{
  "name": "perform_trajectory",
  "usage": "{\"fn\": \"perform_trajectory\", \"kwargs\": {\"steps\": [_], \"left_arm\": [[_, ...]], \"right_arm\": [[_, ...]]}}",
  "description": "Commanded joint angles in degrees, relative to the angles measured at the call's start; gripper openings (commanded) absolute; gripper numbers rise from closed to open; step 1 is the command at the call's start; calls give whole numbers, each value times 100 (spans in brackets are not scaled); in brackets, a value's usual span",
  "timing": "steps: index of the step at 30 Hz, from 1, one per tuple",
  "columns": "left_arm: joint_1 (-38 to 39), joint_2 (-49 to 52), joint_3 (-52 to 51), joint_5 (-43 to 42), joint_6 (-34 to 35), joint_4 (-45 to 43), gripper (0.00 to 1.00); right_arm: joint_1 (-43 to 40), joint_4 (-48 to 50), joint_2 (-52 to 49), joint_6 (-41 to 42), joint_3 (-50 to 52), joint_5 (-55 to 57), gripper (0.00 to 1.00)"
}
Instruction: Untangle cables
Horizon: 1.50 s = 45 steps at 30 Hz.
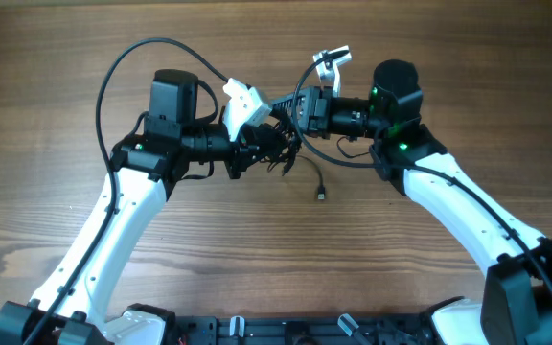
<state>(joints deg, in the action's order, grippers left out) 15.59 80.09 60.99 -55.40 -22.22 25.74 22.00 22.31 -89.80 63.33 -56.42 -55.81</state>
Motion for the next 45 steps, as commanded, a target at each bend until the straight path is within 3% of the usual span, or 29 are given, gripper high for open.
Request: {"fn": "perform_trajectory", "kwargs": {"steps": [1, 3, 7, 17, 18, 20, 25, 27, 29, 31, 34, 40, 43, 45], "left_arm": [[44, -7, 50, -1132, -140, -83, 4], [44, -4, 50, -2221, -138, -50, 4], [153, -4, 50, -3014, -138, 382, 4], [520, -4, 50, -3453, -92, 625, 4], [518, -7, 50, -3484, -87, 625, 4], [503, -7, 50, -3482, 55, 579, 4], [258, -4, 50, -3482, 210, 452, 4], [63, -4, 52, -3482, 358, 437, 4], [-105, -4, 52, -3488, 494, 431, 4], [-136, -4, 52, -3493, 505, 361, 4], [-122, -4, 52, -3493, 1095, 55, 4], [-120, -4, 52, -3475, 1091, 57, 4], [-120, -4, 52, -3423, 1091, 50, 4], [-120, -4, 52, -3418, 1095, 39, 4]], "right_arm": [[-42, 254, -332, 24, -24, 892, 9], [-297, 863, -387, -61, -24, 1388, 8], [-695, 1021, -387, -597, -24, 2428, 8], [-1532, 1062, -387, -1991, -24, 2780, 44], [-1567, 1012, -387, -2184, -24, 2785, 49], [-1652, 728, -387, -2559, -24, 2820, 68], [-2059, -706, -385, -2649, -24, 3198, 100], [-2424, -951, -385, -4026, -24, 1143, 100], [-2605, -944, -385, -4837, -24, -887, 100], [-2562, -949, -387, -5504, -22, -2129, 100], [-2131, -949, -387, -5711, -22, -2310, 100], [-1823, -839, -387, -5648, -22, -3499, 100], [-1685, -800, -387, -5628, -22, -3547, 100], [-1462, -802, -387, -5296, -22, -2962, 100]]}}
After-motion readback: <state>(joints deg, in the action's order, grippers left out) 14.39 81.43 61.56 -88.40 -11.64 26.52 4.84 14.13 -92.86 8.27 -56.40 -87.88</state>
